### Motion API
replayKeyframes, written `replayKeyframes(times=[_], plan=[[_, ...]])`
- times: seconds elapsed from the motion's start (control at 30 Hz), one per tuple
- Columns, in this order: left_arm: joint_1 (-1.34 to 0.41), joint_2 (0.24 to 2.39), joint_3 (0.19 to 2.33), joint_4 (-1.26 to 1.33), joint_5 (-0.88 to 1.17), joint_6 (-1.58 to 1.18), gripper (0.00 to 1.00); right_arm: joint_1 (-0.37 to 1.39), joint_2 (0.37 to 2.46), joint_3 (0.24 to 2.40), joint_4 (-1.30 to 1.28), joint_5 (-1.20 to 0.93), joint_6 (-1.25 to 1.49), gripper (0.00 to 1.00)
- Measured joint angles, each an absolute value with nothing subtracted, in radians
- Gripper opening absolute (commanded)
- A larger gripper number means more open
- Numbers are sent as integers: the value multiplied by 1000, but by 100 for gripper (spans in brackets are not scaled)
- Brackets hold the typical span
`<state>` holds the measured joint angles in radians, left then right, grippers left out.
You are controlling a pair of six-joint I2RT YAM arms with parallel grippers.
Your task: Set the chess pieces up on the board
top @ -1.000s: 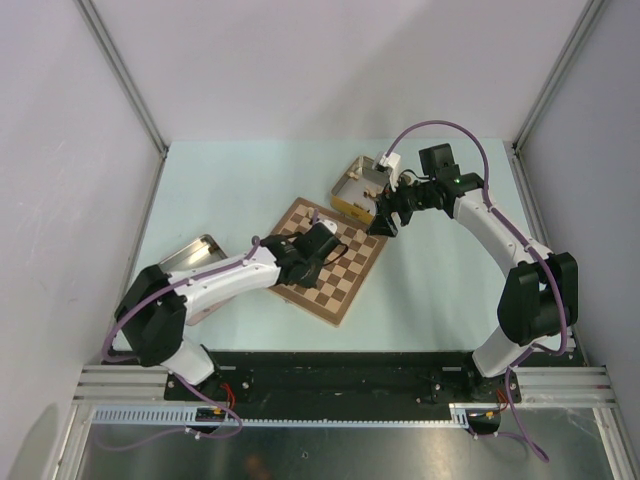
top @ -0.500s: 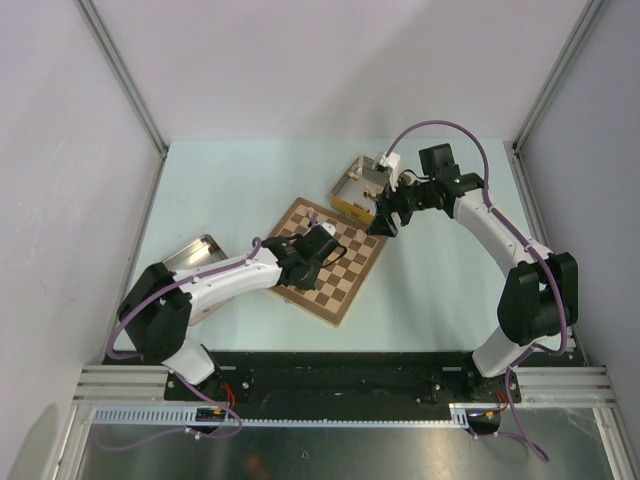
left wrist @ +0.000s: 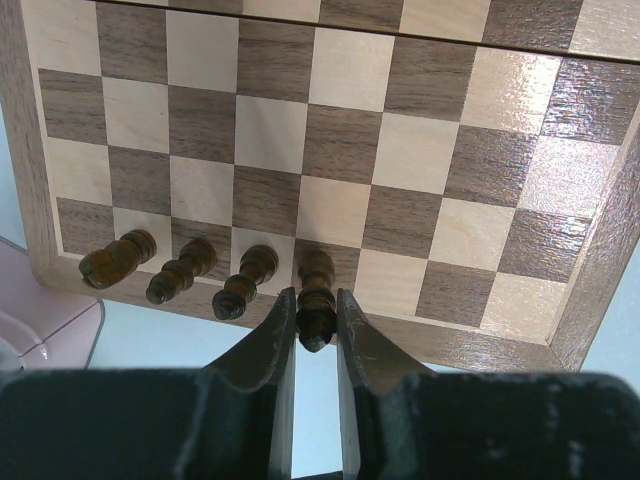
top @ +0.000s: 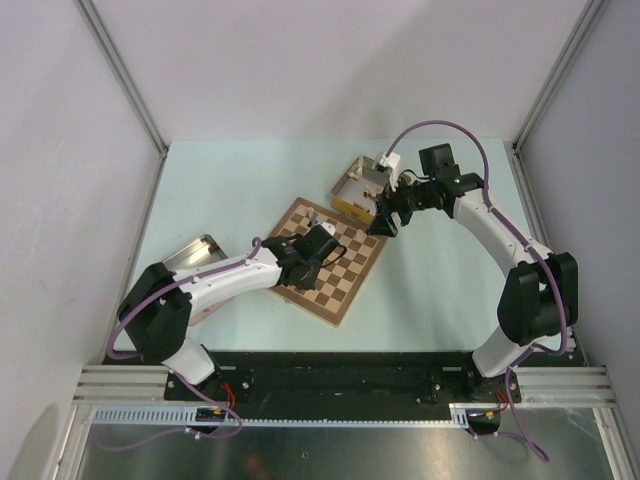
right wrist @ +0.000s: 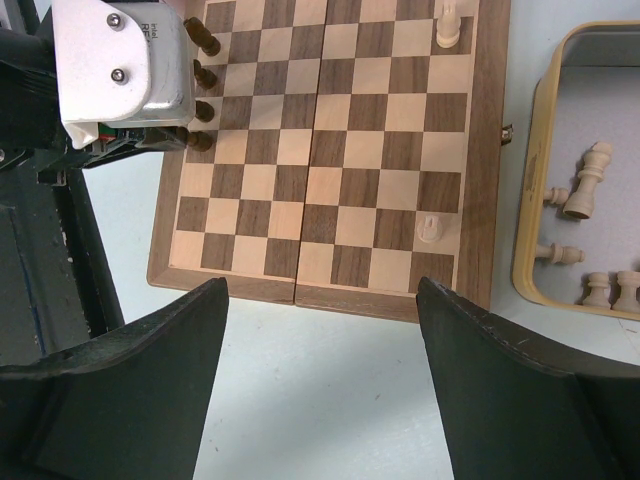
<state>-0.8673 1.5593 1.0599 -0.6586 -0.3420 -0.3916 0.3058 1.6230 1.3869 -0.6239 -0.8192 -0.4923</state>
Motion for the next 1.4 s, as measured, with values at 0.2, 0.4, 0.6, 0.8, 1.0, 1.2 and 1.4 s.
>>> replayKeyframes(times=[0.2, 0.4, 0.6, 0.8, 1.0, 1.2, 1.4], plan=[[-867, 1559, 1060, -659, -342, -392, 22, 306, 1623, 1387, -624, -819, -492, 81], [-866, 1559, 1060, -659, -342, -392, 18, 306, 1623, 1387, -624, -819, -493, 81], [-863, 1558, 1060, -659, -337, -392, 12, 306, 1623, 1387, -624, -819, -495, 81], [-861, 1547, 1059, -660, -326, -393, 11, 307, 1623, 1387, -624, -819, -495, 81], [-861, 1519, 1059, -660, -310, -393, 11, 311, 1623, 1387, -624, -819, -495, 81], [-859, 1519, 1058, -660, -302, -393, 11, 313, 1623, 1387, -624, -819, -496, 81], [-847, 1520, 1040, -661, -302, -393, 12, 313, 1623, 1387, -624, -818, -499, 81]])
